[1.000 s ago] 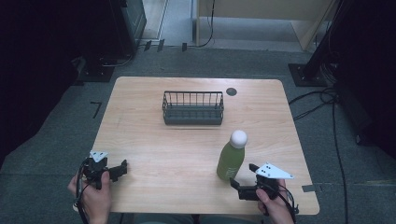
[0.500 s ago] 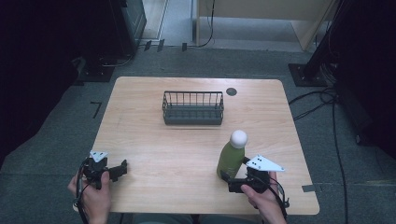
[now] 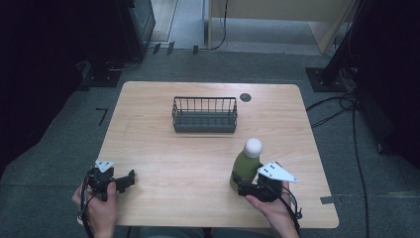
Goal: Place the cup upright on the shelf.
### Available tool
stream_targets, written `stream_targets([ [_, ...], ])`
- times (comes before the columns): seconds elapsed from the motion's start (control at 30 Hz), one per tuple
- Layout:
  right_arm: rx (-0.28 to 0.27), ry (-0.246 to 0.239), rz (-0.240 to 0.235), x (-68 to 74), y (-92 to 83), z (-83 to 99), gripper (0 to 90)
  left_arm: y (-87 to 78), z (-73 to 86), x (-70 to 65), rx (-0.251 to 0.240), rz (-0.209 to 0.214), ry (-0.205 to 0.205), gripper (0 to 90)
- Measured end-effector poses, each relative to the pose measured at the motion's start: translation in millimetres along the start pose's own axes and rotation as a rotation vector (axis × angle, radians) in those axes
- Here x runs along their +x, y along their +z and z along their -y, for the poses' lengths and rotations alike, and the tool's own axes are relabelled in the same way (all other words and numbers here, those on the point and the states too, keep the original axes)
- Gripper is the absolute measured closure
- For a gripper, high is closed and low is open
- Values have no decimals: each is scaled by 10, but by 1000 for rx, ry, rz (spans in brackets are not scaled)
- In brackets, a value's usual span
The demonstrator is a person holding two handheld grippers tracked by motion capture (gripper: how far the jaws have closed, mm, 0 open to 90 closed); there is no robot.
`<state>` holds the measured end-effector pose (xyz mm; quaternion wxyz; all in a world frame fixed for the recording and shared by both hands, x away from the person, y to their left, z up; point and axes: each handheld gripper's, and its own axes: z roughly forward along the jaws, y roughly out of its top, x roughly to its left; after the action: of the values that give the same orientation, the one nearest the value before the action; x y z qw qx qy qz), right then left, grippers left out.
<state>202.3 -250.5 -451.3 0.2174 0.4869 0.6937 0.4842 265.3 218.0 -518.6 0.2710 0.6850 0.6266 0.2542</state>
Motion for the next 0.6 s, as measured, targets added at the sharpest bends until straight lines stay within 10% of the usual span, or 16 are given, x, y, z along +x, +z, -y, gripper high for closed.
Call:
stream_targets([
  [0.6,-23,11,8,27,51,-35,164,0,0,0,0,0,0,0],
])
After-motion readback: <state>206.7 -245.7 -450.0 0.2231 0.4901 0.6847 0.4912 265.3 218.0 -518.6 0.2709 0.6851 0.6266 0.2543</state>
